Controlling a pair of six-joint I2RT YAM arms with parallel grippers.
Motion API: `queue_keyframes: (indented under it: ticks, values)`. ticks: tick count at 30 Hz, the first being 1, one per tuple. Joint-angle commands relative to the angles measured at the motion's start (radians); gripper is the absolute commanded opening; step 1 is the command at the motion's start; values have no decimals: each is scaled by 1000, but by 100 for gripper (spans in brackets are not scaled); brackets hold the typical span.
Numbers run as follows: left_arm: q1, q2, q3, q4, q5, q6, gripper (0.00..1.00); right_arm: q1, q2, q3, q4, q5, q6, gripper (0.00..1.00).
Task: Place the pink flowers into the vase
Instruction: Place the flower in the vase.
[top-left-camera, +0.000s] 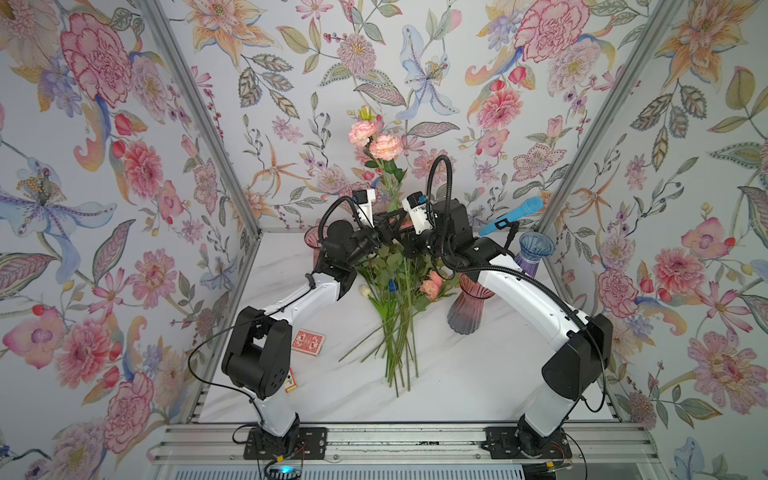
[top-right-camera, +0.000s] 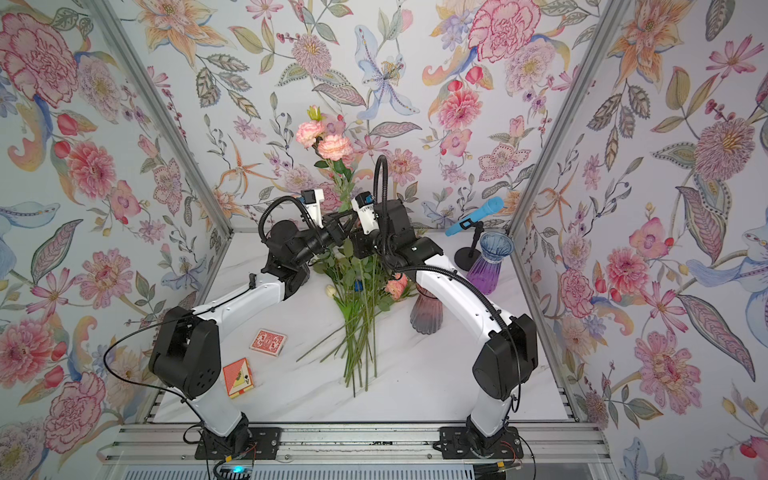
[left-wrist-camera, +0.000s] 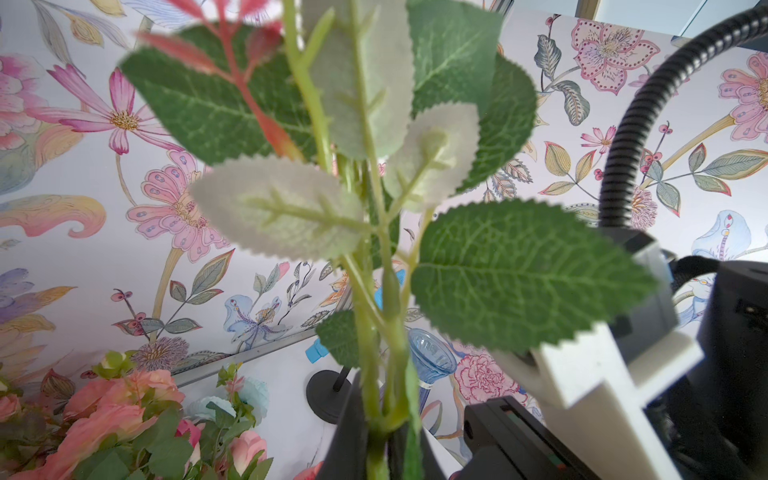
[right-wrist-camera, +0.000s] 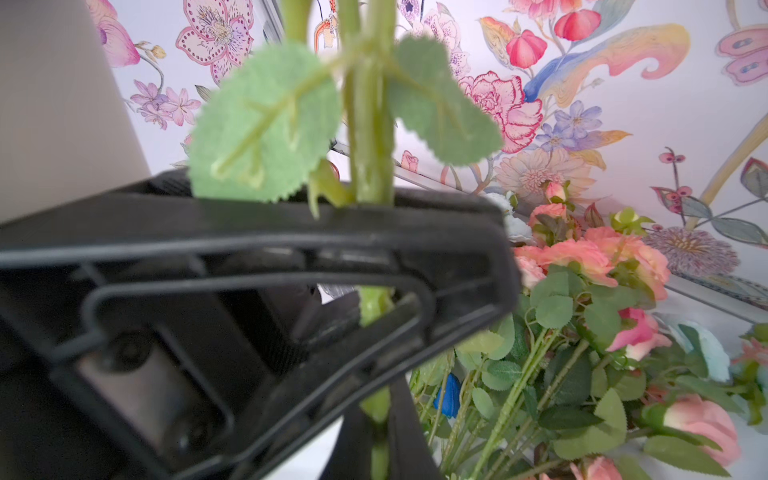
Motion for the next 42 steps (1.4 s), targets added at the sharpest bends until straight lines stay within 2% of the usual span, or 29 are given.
queue_keyframes:
  ticks: [1,3,6,7,12,15,18,21,27,34,42]
  values:
    - [29,-52,34,-22,-17,29,30,-29,-54,-24,5,67,3,0]
    - [47,-62,30,-43,-22,29,51,-45,-68,-40,6,74,2,0]
    - [71,-82,13,-61,-19,32,97,-83,-89,-56,6,66,6,0]
    - [76,-88,7,-71,-18,37,100,-96,-93,-55,6,62,5,0]
    - [81,-100,7,-163,0,91,100,-165,-108,-11,5,57,-3,0]
    - [71,-96,43,-288,-17,169,100,-209,-117,48,6,56,-5,0]
    - [49,-104,66,-414,-91,285,100,-257,-128,113,7,53,-5,0]
    - [21,-122,58,-465,-183,386,100,-298,-144,178,12,69,-25,0]
    - [-33,-115,90,-550,-254,514,100,-402,-199,239,59,141,-119,0]
    - [-98,-107,118,-580,-329,626,100,-556,-297,82,309,194,-259,0]
    - [-119,-97,120,-586,-361,697,100,-737,-302,-10,399,171,-226,0]
